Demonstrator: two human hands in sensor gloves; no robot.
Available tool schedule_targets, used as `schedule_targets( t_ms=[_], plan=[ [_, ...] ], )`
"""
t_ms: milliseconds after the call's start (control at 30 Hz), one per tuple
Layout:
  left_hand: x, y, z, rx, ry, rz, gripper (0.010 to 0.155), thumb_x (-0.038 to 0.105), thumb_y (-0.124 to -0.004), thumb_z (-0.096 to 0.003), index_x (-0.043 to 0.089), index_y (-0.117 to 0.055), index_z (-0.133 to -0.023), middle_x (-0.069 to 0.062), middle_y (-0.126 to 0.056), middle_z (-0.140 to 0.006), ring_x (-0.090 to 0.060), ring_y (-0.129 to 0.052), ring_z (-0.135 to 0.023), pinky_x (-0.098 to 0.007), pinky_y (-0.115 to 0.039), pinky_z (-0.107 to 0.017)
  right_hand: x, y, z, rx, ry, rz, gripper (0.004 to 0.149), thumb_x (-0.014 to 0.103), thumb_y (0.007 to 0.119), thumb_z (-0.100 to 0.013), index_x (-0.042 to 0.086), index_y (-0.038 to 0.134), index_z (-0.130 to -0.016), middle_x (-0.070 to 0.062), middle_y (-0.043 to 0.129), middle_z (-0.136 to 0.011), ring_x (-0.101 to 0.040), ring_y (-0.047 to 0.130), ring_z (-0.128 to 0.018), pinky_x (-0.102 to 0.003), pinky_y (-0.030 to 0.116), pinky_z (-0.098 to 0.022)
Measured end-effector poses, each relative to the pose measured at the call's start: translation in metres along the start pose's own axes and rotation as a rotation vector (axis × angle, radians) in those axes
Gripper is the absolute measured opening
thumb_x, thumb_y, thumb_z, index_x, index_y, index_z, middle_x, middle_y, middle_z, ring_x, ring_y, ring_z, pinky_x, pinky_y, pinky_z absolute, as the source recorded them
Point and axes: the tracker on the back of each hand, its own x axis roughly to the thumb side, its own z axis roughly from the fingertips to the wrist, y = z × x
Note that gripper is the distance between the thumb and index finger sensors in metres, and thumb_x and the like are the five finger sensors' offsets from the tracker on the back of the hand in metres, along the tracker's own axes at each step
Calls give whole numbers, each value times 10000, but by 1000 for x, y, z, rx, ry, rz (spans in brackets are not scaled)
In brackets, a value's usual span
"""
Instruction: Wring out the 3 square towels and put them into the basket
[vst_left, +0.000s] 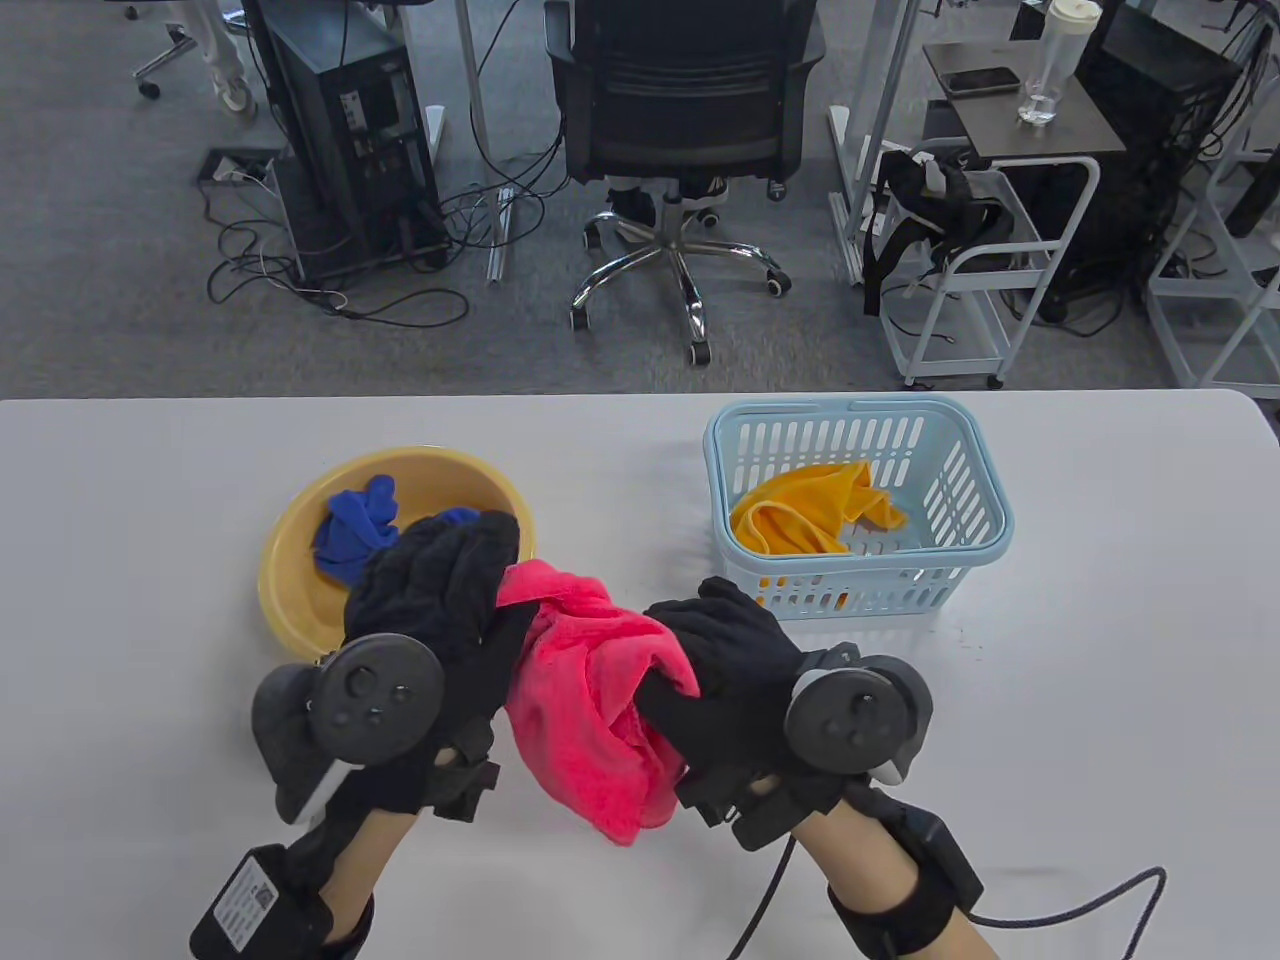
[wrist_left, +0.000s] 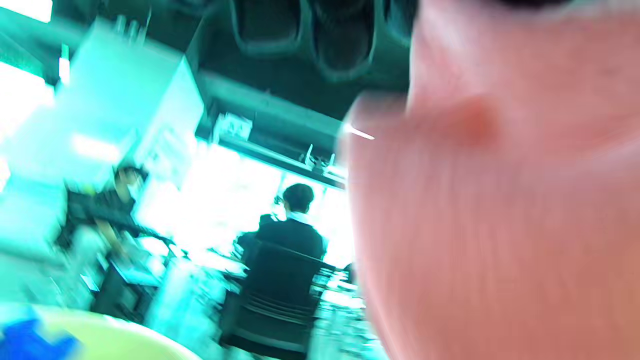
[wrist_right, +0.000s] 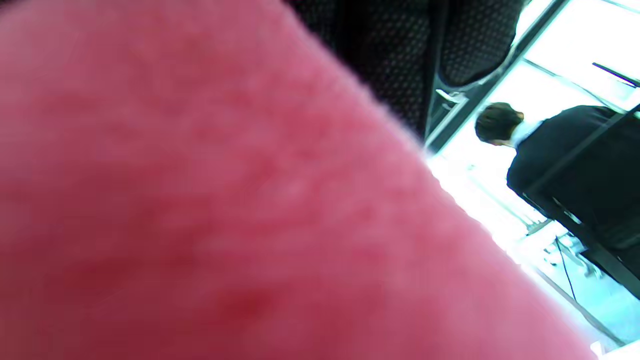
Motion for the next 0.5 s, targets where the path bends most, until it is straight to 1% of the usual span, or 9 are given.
schedule_targets(
  t_ms=[67, 100, 133, 233, 300, 333, 400, 467, 500],
  plan=[
    [6, -6, 11, 159, -82, 96, 577, 639, -649, -534, 493, -507, -1073, 169, -604, -1135, -299, -562, -1160, -564, -438, -846, -10, -5, 1, -1, 43, -4, 582, 614, 698, -533, 147, 1046, -547, -43, 1069, -606, -376, 992, -639, -637, 624, -638],
    [9, -8, 12, 156, -132, 206, 543, 634, -669, -511, 494, -596, -1030, 184, -699, -1081, -276, -630, -1134, -544, -482, -837, -13, -5, 1, 1, 63, 6, 588, 607, 689, -537, 146, 1054, -526, -45, 1077, -585, -377, 995, -633, -635, 631, -632],
    [12, -11, 11, 71, -206, 353, 530, 639, -663, -521, 477, -622, -1024, 171, -719, -1068, -283, -611, -1136, -541, -462, -841, -15, -4, 1, 16, 79, 23, 590, 602, 685, -539, 143, 1056, -521, -49, 1079, -579, -377, 997, -629, -633, 634, -629],
    [23, -29, 11, -235, -201, 648, 649, 709, -662, -497, 389, -619, -1060, 96, -729, -1080, -325, -625, -1124, -545, -482, -830, -15, 0, 4, 17, 62, 56, 592, 610, 682, -542, 146, 1050, -550, -52, 1070, -608, -379, 991, -641, -628, 645, -620],
    [32, -57, 15, -597, -210, 606, 857, 792, -633, -476, 355, -307, -1136, 71, -433, -1200, -366, -432, -1184, -559, -398, -856, -10, 3, 7, 43, 49, 68, 591, 620, 686, -542, 149, 1041, -586, -54, 1057, -645, -380, 979, -663, -627, 639, -626],
    [33, -65, 16, -645, -233, 579, 906, 793, -621, -487, 370, -130, -1120, 91, -265, -1217, -359, -343, -1201, -566, -332, -866, -9, 4, 7, 55, 48, 55, 591, 616, 686, -546, 144, 1038, -592, -55, 1056, -644, -380, 980, -659, -625, 638, -628],
    [31, -79, 18, -548, -255, 593, 880, 710, -651, -518, 408, -54, -1090, 113, -198, -1205, -355, -344, -1195, -571, -314, -862, -10, 3, 7, 91, 70, 4, 591, 611, 686, -547, 137, 1034, -602, -65, 1049, -650, -386, 977, -656, -624, 636, -631],
    [25, -77, 17, -376, -188, 665, 709, 553, -689, -540, 466, -264, -1100, 142, -403, -1187, -327, -477, -1174, -564, -389, -851, -13, 3, 6, 130, 40, -68, 587, 594, 693, -555, 114, 1013, -667, -93, 1020, -709, -411, 940, -701, -637, 593, -649],
    [22, -74, 13, -363, -204, 656, 666, 524, -684, -545, 460, -320, -1099, 143, -474, -1173, -315, -521, -1164, -557, -414, -847, -15, 1, 7, 132, 66, -80, 582, 595, 690, -557, 122, 1006, -683, -87, 1012, -727, -406, 934, -715, -638, 587, -655]
  ],
)
